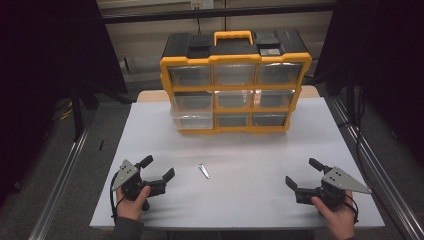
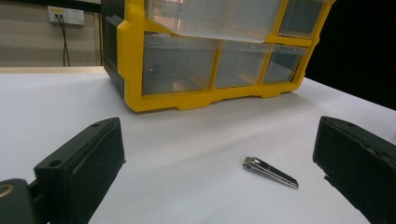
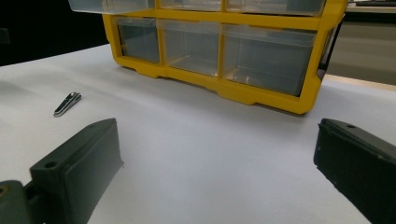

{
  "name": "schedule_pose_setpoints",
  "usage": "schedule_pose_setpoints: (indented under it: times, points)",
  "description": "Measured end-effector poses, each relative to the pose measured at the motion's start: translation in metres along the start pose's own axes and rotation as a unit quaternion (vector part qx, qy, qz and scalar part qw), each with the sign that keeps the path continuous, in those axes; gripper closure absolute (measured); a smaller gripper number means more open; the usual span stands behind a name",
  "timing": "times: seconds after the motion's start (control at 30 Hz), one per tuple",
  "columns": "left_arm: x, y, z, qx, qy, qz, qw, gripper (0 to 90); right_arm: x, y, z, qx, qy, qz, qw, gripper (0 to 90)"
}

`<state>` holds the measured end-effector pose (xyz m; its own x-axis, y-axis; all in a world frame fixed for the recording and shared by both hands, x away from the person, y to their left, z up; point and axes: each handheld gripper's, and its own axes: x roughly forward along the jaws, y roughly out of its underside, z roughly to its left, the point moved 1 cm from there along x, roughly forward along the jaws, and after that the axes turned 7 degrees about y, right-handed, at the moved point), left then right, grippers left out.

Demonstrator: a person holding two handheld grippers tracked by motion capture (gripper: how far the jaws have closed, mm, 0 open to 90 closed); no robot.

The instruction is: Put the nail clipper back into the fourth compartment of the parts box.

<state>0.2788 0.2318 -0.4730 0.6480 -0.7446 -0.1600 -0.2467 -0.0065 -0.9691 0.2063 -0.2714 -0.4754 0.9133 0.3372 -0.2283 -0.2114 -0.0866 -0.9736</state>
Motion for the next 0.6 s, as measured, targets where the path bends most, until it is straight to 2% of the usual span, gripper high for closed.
schedule_pose_setpoints:
  times: [0.2,0.27,0.33,0.43,0.6]
  points:
    - [0.000,-0.001,0.001,0.009,-0.002,0.007,0.9999,2.2,0.000,0.000,0.000,0.000,0.000,0.003,1.0000,0.5]
    - [0.003,0.000,0.000,0.000,-0.004,0.003,1.0000,2.2,0.000,0.000,0.000,0.001,0.002,0.002,1.0000,0.5]
    - [0.004,0.000,0.000,0.007,0.005,0.009,0.9999,2.2,0.000,0.000,0.000,0.000,-0.002,0.003,1.0000,0.5]
    - [0.008,-0.001,0.000,0.004,-0.002,0.011,0.9999,2.2,0.001,0.000,-0.001,-0.001,0.000,0.004,1.0000,0.5]
    - [0.014,-0.003,-0.001,0.013,-0.007,0.022,0.9996,2.1,0.001,0.000,0.000,0.000,0.000,0.004,1.0000,0.5]
